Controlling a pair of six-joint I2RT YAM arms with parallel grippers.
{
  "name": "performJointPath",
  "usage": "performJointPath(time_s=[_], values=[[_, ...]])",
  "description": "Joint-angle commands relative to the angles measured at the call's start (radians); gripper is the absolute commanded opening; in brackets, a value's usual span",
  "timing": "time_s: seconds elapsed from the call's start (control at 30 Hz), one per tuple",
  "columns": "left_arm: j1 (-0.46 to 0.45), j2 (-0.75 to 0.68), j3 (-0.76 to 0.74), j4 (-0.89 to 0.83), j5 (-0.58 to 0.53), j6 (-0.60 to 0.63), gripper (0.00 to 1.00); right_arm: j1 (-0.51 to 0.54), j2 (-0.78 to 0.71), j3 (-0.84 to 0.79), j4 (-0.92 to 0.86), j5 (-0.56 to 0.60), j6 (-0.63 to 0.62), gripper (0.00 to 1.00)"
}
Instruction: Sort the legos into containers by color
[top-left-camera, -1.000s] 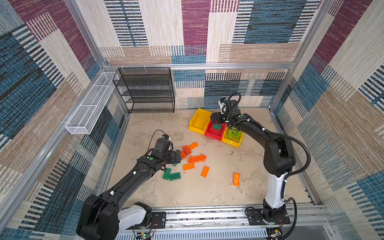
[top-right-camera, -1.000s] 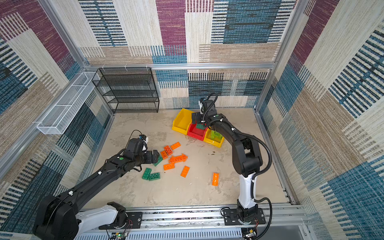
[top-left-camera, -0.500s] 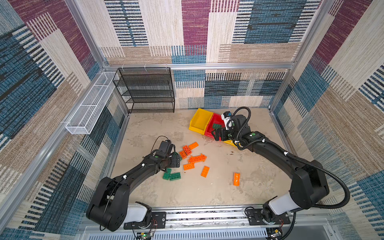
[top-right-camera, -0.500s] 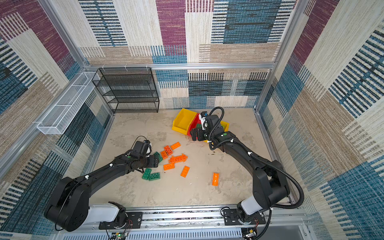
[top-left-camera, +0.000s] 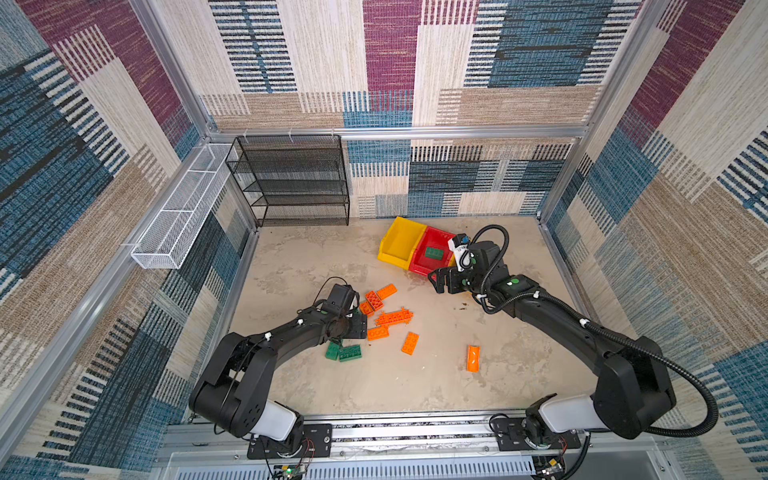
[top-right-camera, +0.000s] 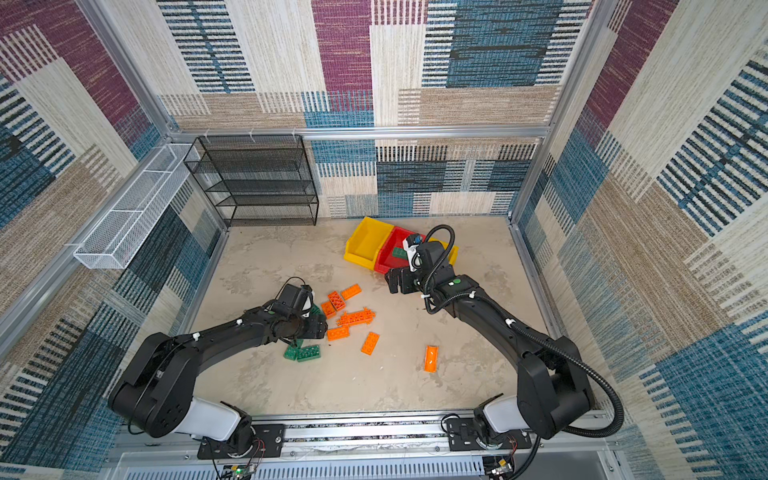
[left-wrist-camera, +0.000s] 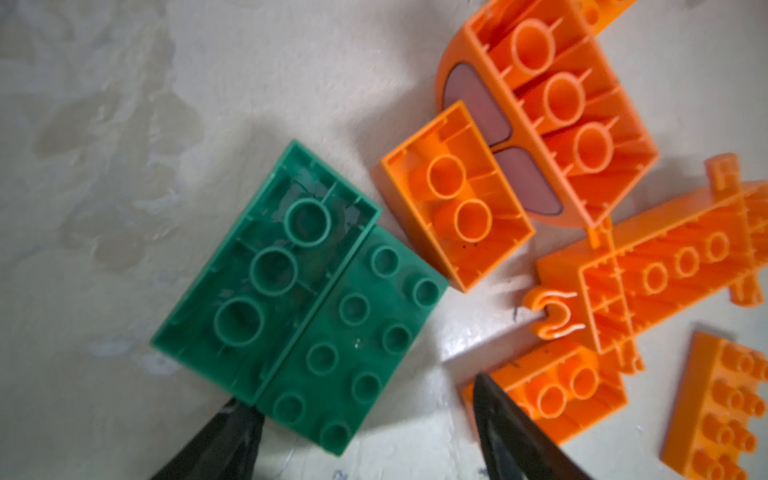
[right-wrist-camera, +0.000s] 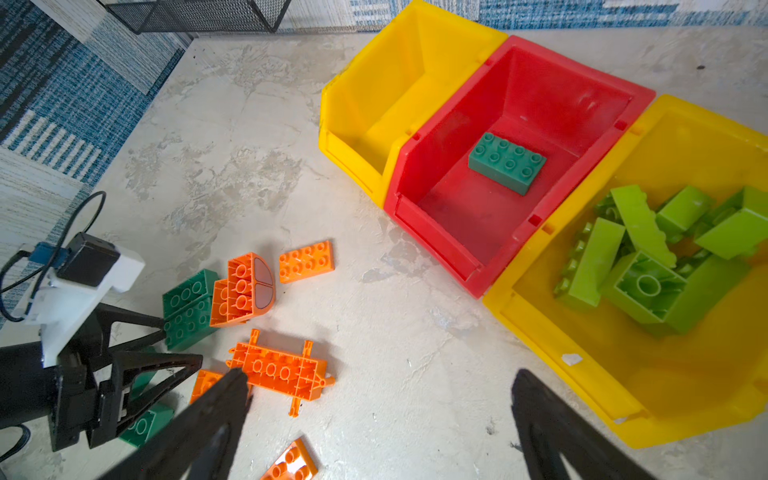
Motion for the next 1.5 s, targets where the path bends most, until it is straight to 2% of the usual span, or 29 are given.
performJointPath(time_s=[0.0, 0.23, 0.37, 0.47, 0.63, 0.93, 1.23, 1.47], values=[[-0.027, 0.019, 0.034, 0.023, 0.034, 0.022, 0.79, 0.0, -0.022, -0.007, 0.017, 0.007, -0.002, 1.0], [-0.13, 0.032, 0.074, 0.005, 0.086, 0.046, 0.79, -0.001, -0.058, -0.031, 0.003, 0.027, 0.002, 1.0], [-0.149, 0.046, 0.091, -0.026, 0.044, 0.067, 0.79, -0.001, -0.078, -0.037, -0.01, 0.042, 0.004, 1.0], [-0.149, 0.069, 0.103, -0.045, -0.012, 0.078, 0.79, -0.003, -0.1, -0.045, -0.022, 0.05, 0.007, 1.0], [-0.148, 0.123, 0.14, -0.061, -0.039, 0.084, 0.77, -0.003, -0.14, -0.061, -0.047, 0.076, 0.009, 1.0], [-0.134, 0.136, 0.13, -0.047, -0.053, 0.09, 0.65, -0.003, -0.193, -0.077, -0.093, 0.11, 0.016, 1.0], [-0.09, 0.122, 0.131, -0.043, -0.041, 0.108, 0.62, -0.004, -0.193, -0.074, -0.096, 0.103, 0.041, 1.0], [-0.068, 0.154, 0.144, -0.05, -0.034, 0.128, 0.51, -0.004, -0.178, -0.043, -0.107, 0.107, 0.046, 1.0]])
